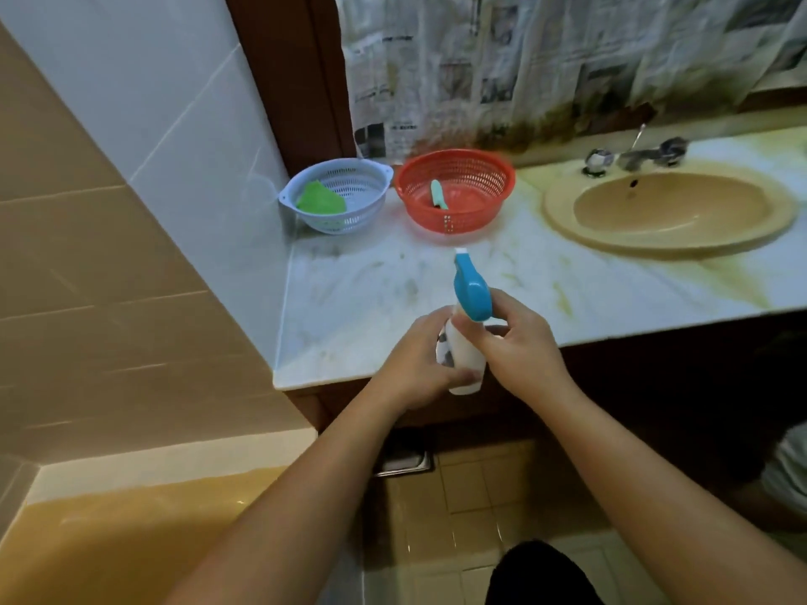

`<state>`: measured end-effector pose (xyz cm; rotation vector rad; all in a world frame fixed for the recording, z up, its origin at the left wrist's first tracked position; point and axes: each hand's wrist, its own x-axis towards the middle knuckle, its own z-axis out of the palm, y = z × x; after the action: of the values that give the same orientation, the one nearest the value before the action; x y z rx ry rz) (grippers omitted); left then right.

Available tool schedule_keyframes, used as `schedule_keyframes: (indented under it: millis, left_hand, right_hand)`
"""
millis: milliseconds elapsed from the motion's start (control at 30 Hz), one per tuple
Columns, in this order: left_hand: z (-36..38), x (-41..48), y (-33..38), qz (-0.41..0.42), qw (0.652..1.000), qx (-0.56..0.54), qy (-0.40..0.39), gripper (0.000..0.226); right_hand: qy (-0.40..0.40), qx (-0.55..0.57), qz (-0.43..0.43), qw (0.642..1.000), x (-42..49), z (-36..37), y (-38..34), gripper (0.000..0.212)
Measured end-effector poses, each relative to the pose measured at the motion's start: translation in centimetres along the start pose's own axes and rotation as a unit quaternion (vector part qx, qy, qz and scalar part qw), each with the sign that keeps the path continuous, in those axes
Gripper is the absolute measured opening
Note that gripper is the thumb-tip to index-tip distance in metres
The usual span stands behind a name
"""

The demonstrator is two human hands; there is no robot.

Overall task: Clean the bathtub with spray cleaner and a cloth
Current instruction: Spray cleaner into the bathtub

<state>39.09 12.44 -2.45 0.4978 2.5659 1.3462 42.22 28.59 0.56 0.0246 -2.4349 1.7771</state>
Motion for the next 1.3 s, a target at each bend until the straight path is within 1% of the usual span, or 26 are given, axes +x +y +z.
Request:
schedule_keyframes:
  millis: [167, 267, 433, 533, 600, 767, 867, 967, 1067, 1200, 1300]
  left_hand:
    - [2.2, 8.5, 0.2, 0.003, 1.0, 0.012, -0.013, 0.083]
    - [3.9, 12.5, 0.5, -0.016, 1.0, 0.009, -0.02, 0.083]
    - [6.4, 16.8, 1.7, -0.039, 0.999, -0.001, -0.01, 0.073]
    - [7.6, 18.2, 2.7, -0.053, 0.999, -0.012, -0.008, 0.071]
    - [8.3, 18.9, 3.2, -0.059, 0.998, -0.014, -0.002, 0.072]
    - [9.0, 19.0, 3.8, -0.078, 0.997, -0.017, -0.001, 0.076]
    - [8.6, 18.5, 3.9, -0.097, 0.995, -0.021, -0.007, 0.077]
    - [8.2, 17.8, 3.9, -0.117, 0.993, -0.019, -0.019, 0.086]
    - [7.7, 17.1, 3.9, -0.126, 0.991, -0.027, -0.022, 0.085]
    - [7.4, 16.0, 3.9, -0.137, 0.99, -0.036, -0.013, 0.087]
    - [7.4, 15.0, 4.0, -0.146, 0.988, -0.056, 0.004, 0.081]
  right_hand:
    - [0.016, 0.002, 0.012, 1.0, 6.2, -3.5, 2.9, 0.027]
    - [0.01, -0.008, 0.022, 1.0, 9.5, -5.9, 4.8, 0.03]
    - [-0.025, -0.014, 0.022, 0.999, 13.2, -9.5, 6.9, 0.035]
    - [-0.03, -0.012, 0.026, 0.999, 14.4, -11.2, 8.0, 0.034]
    - [-0.029, -0.01, 0.03, 0.999, 15.0, -12.1, 8.6, 0.034]
    - [-0.044, -0.007, 0.039, 0.998, 15.3, -13.0, 9.6, 0.043]
    - [-0.057, 0.005, 0.035, 0.998, 14.9, -13.0, 9.9, 0.039]
    - [-0.064, 0.012, 0.031, 0.997, 14.3, -12.7, 10.0, 0.036]
    - [-0.069, 0.021, 0.028, 0.997, 13.6, -12.6, 10.3, 0.037]
    - [-0.067, -0.004, 0.028, 0.997, 12.7, -12.2, 11.4, 0.046]
    - [-0.036, -0.048, 0.019, 0.998, 11.3, -12.1, 11.8, 0.041]
